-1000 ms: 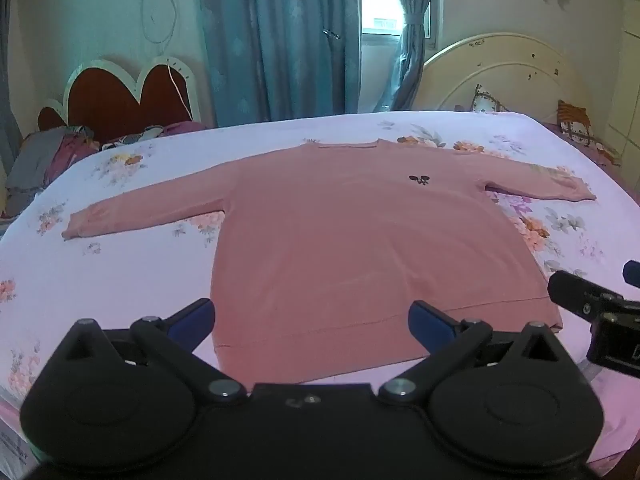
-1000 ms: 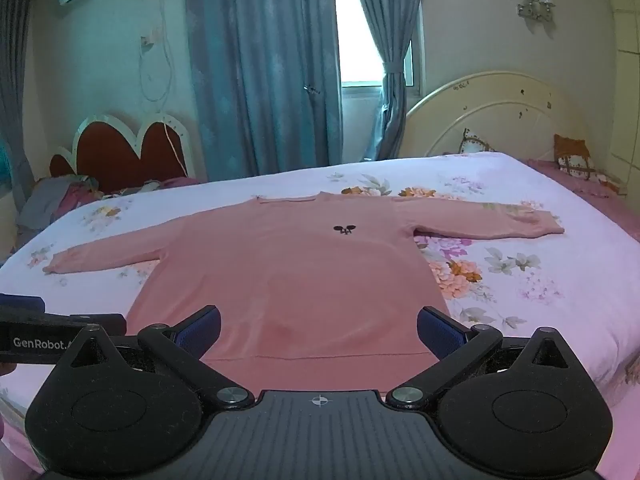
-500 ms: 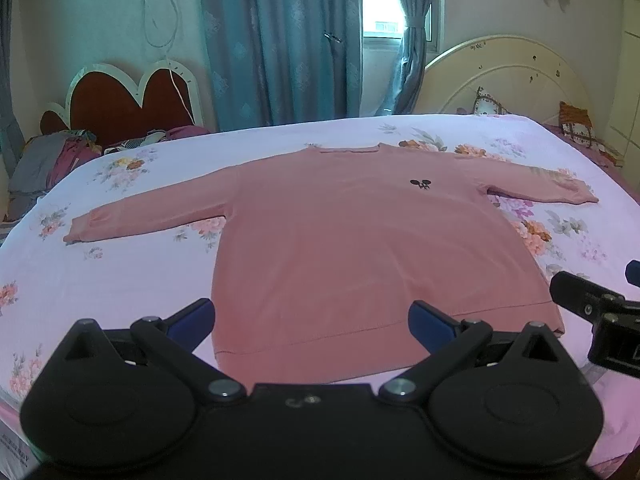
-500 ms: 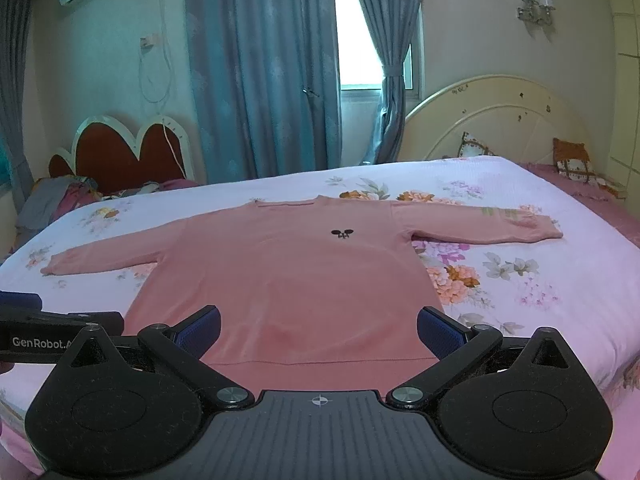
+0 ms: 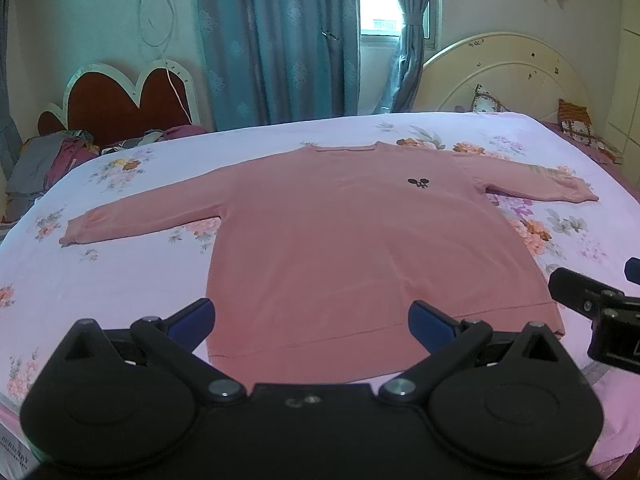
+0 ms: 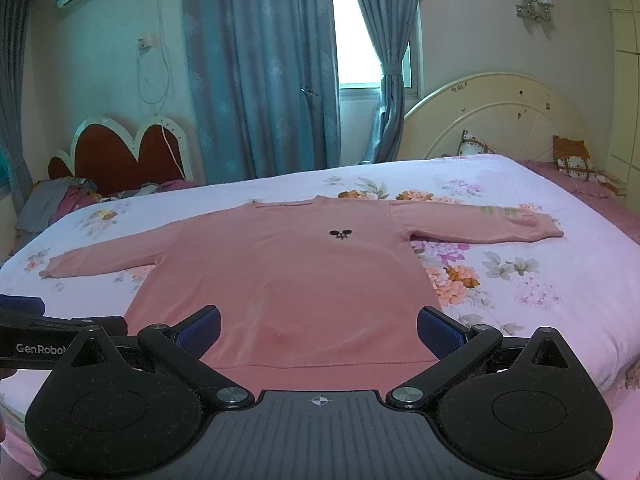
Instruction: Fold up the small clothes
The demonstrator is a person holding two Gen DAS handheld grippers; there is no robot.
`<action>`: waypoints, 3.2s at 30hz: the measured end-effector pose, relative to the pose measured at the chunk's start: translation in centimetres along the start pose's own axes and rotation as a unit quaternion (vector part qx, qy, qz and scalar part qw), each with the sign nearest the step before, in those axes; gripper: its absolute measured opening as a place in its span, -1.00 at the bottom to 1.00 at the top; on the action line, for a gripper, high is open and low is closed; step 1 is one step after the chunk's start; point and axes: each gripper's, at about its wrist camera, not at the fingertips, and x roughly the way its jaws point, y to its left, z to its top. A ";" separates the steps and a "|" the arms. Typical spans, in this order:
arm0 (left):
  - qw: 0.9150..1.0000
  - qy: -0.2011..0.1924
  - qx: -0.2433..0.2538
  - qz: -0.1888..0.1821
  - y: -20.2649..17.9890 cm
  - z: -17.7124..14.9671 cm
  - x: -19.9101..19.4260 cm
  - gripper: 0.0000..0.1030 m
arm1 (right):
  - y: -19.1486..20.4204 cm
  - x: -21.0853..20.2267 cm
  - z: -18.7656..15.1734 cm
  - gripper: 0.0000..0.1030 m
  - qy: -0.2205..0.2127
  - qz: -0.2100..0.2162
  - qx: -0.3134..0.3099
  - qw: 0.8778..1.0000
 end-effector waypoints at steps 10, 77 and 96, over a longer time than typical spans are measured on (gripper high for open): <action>1.000 -0.001 -0.002 0.005 -0.1 0.4 0.8 0.99 | -0.1 0.6 0.5 1.00 0.004 -0.004 0.004 1.000; 0.996 0.029 -0.045 0.077 -1.7 11.2 19.7 0.99 | -14.0 22.8 10.1 1.00 0.040 -0.049 0.025 0.998; 0.995 0.061 -0.014 0.074 -6.7 13.9 29.5 0.81 | -32.4 31.6 9.2 0.99 0.068 -0.173 0.121 0.975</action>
